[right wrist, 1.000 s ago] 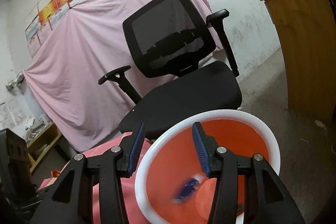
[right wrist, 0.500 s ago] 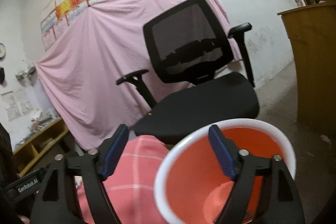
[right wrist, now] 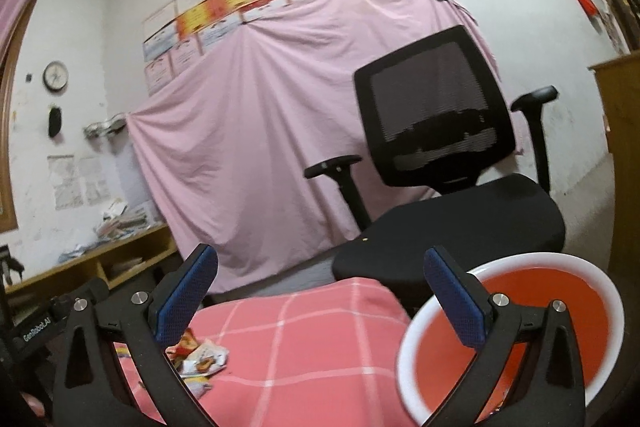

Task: Collect trash
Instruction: 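Return both tools over the remaining trash on the table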

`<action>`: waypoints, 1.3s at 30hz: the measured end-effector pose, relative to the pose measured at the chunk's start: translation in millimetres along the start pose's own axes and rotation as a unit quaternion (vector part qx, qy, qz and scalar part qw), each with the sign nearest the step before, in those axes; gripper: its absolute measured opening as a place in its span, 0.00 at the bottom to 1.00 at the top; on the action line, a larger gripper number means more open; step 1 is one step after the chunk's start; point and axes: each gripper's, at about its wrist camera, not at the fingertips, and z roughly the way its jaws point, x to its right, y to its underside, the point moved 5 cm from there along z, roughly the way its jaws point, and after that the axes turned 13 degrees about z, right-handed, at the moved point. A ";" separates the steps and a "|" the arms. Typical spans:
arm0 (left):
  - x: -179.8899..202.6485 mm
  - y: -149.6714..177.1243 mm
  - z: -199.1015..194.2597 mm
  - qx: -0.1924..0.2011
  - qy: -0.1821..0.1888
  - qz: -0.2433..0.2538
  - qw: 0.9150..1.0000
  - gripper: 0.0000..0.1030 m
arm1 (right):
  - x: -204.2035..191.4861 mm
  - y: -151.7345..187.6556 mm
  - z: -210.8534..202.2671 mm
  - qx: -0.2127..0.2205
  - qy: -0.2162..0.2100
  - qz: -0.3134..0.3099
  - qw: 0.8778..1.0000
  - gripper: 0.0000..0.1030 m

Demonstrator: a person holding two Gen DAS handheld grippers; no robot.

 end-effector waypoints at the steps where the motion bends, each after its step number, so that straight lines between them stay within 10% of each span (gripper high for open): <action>1: -8.3 1.0 -3.0 0.000 -0.007 0.000 1.000 0.99 | -6.3 2.7 1.0 -0.001 -0.005 -0.005 1.000 1.00; 19: -92.5 61.1 -35.5 0.002 -0.076 0.025 0.997 0.99 | -98.2 59.6 -1.8 -0.006 -0.067 -0.129 0.989 1.00; 35: -90.5 80.3 1.8 -0.093 0.011 0.035 0.995 0.97 | -80.0 108.7 52.1 -0.185 -0.020 -0.123 0.975 0.97; 39: -85.0 83.6 14.8 -0.123 0.040 0.037 0.991 0.83 | -74.6 120.2 61.1 -0.233 -0.024 -0.111 0.966 0.86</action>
